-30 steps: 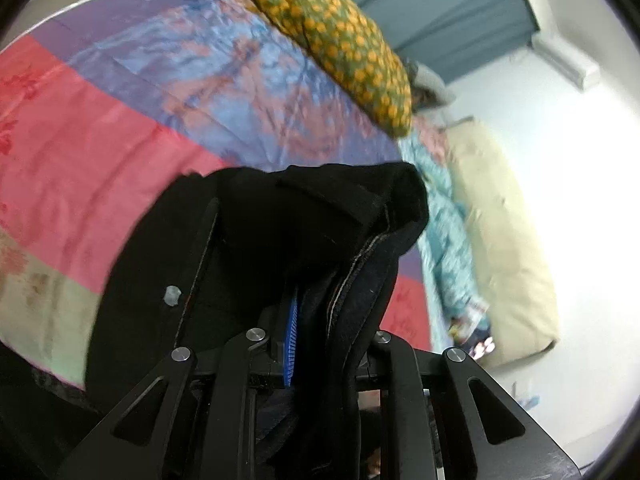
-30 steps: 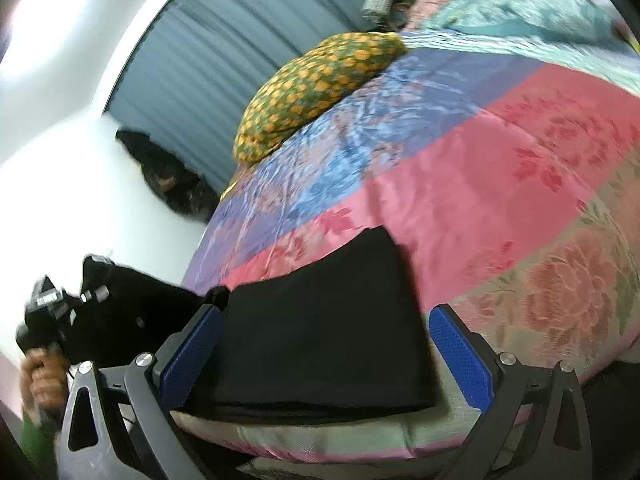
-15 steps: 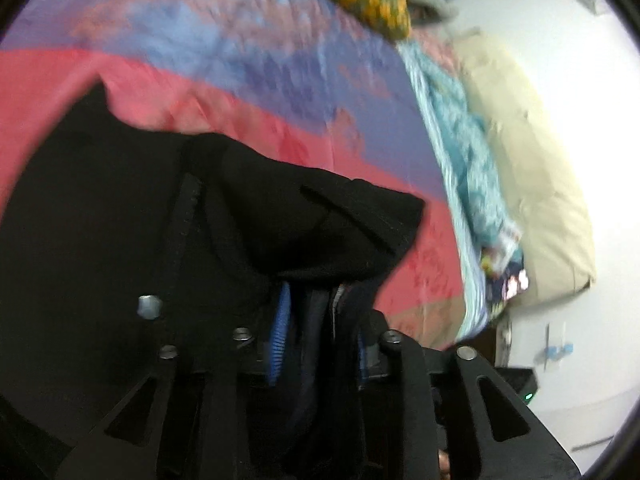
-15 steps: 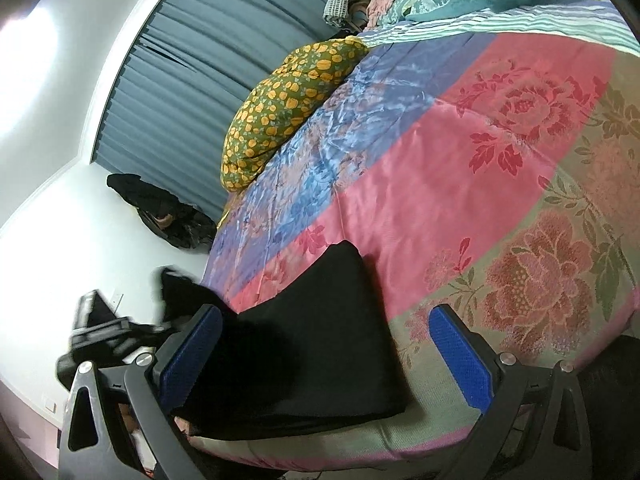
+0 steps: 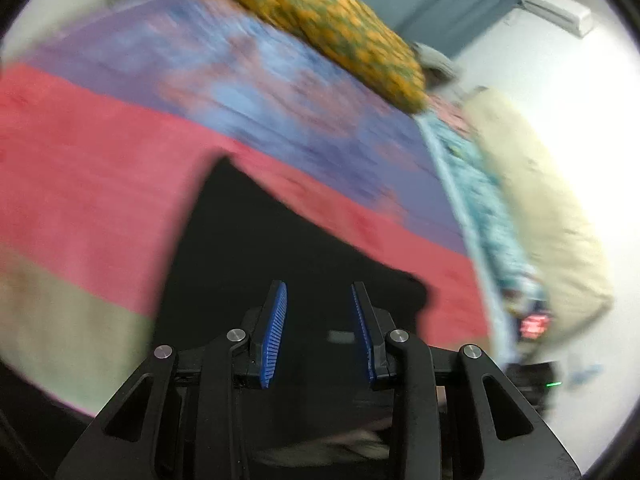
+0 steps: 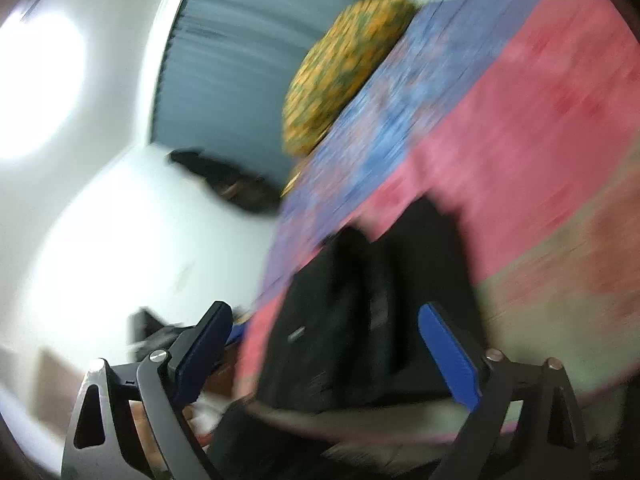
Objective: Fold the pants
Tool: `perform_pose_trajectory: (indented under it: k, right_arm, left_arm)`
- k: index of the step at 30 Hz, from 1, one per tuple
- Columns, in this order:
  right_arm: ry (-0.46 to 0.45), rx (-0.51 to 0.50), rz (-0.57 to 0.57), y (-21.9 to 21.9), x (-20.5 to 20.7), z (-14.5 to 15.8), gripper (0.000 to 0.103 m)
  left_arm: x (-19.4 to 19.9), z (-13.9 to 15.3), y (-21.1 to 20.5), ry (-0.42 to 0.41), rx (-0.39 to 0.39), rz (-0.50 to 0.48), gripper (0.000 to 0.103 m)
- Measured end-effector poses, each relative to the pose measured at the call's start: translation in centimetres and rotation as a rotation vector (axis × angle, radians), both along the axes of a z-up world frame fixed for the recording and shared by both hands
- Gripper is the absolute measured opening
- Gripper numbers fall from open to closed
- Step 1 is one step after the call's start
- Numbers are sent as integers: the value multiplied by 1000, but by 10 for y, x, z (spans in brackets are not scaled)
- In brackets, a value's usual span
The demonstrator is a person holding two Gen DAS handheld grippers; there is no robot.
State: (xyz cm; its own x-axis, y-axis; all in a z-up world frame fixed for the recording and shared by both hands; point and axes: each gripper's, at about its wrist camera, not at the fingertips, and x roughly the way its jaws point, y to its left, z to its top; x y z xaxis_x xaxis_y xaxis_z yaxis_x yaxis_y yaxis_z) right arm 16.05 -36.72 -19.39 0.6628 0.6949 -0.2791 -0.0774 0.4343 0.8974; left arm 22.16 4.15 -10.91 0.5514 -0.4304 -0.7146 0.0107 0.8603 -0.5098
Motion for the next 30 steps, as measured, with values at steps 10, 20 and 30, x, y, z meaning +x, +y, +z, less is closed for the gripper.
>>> perform_pose_trajectory:
  k: [10,20,30]
  right_arm:
    - [21,-540,283,95,13,3,77]
    - [121,-388,398,78,43,-20,47]
    - [104,-411,443,83,64,10,17]
  left_arm:
    - [-28,-37,19,18,40,27,28]
    - [-23,-45,24,13,14,37,28]
    - [-30,-43,44,-4,39,95,29]
